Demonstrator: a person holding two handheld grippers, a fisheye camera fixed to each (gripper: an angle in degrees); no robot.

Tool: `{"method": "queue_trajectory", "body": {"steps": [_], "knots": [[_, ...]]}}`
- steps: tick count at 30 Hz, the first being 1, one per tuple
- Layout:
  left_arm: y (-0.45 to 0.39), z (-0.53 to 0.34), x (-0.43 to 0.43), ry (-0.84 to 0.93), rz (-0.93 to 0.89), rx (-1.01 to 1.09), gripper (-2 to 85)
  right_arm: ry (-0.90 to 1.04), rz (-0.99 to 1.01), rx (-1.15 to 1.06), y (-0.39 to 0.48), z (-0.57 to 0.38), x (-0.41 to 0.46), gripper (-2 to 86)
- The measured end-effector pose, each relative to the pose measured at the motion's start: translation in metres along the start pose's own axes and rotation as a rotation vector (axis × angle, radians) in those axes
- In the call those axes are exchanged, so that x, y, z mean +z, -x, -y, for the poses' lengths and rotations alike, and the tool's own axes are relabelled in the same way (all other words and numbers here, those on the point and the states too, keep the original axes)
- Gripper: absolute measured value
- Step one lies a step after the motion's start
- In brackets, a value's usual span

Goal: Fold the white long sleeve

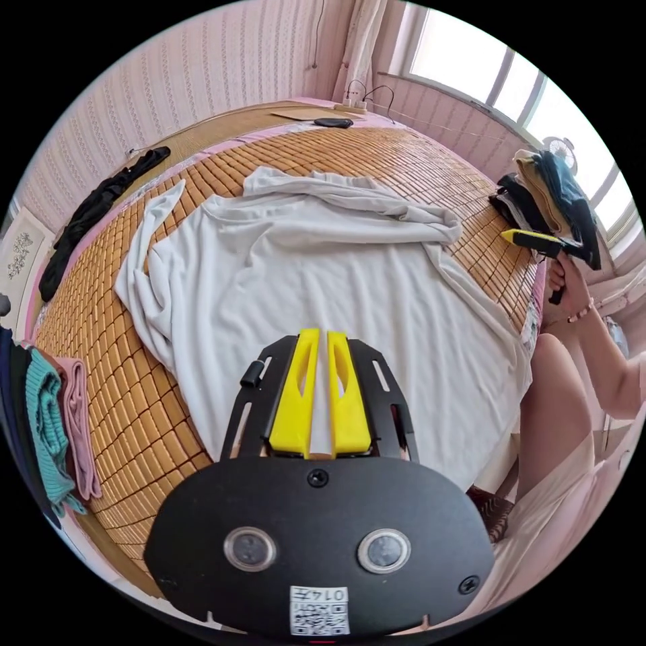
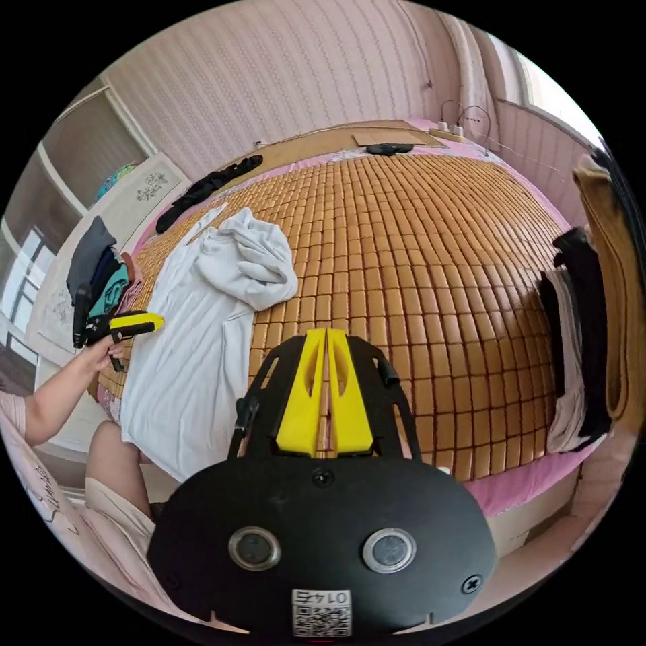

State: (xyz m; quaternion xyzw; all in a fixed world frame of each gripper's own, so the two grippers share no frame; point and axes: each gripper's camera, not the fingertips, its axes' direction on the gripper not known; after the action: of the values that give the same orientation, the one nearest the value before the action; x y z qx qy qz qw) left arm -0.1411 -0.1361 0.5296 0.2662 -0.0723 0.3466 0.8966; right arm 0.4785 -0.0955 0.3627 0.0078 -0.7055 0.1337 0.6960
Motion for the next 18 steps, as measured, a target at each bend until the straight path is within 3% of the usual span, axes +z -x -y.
{"method": "queue_trajectory", "body": {"steps": [4, 8, 12, 14, 18], "knots": [[0.004, 0.050, 0.010, -0.048, -0.007, 0.016, 1.5, 0.016, 0.082, -0.246, 0.058, 0.084, 0.022, 9.8], [0.014, 0.112, 0.048, -0.033, 0.051, 0.028, 2.9, 0.058, 0.042, -0.344, 0.095, 0.138, 0.061, 11.2], [0.023, 0.149, 0.080, -0.029, 0.047, 0.001, 3.1, 0.256, -0.021, -0.352, 0.095, 0.151, 0.123, 1.4], [0.028, 0.160, 0.095, -0.038, 0.026, -0.021, 2.7, 0.145, 0.049, -0.258, 0.074, 0.148, 0.099, 0.6], [0.029, 0.176, 0.113, -0.048, 0.006, 0.014, 3.3, -0.260, 0.143, -0.082, 0.007, 0.094, -0.024, 0.1]]}}
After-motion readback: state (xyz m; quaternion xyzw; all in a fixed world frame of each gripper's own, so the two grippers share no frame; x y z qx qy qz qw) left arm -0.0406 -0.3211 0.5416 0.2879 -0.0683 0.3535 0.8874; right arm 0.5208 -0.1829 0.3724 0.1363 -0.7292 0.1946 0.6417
